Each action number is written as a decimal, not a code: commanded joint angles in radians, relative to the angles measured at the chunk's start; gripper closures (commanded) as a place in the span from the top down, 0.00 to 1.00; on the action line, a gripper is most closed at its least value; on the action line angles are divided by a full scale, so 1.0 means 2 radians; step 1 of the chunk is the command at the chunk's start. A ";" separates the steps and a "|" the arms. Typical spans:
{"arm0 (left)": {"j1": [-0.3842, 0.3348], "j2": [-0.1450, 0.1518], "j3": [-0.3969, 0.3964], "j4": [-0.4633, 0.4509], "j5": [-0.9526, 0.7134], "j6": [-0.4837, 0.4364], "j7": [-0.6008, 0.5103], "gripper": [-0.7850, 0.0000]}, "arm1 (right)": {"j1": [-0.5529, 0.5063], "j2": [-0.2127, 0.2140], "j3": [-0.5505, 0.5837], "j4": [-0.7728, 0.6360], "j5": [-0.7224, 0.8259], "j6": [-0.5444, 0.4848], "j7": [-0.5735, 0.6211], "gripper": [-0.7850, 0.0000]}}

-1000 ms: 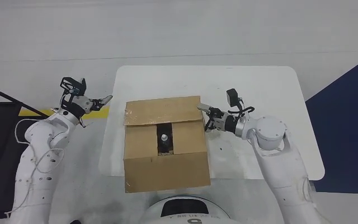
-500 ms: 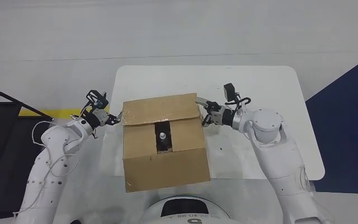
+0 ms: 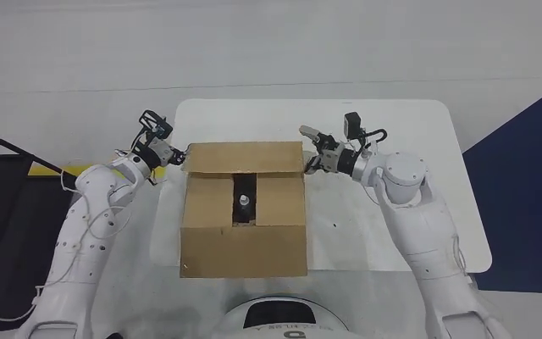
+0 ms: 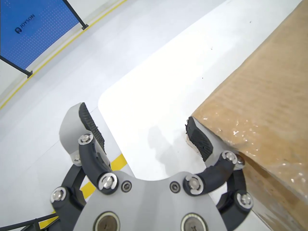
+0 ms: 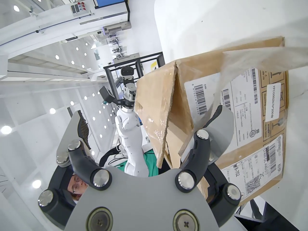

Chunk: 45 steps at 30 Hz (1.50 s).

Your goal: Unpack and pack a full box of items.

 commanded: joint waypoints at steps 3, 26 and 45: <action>-0.024 -0.004 0.021 0.012 0.001 0.006 0.001 1.00 | 0.002 0.000 0.001 0.001 0.010 -0.005 -0.012 1.00; -0.011 0.010 -0.032 0.045 0.014 -0.022 0.046 1.00 | -0.125 0.016 0.098 -0.148 0.026 -0.018 -0.118 1.00; 0.088 0.019 -0.051 -0.024 0.019 -0.040 0.063 1.00 | -0.048 0.004 -0.019 -0.021 0.004 -0.054 -0.162 1.00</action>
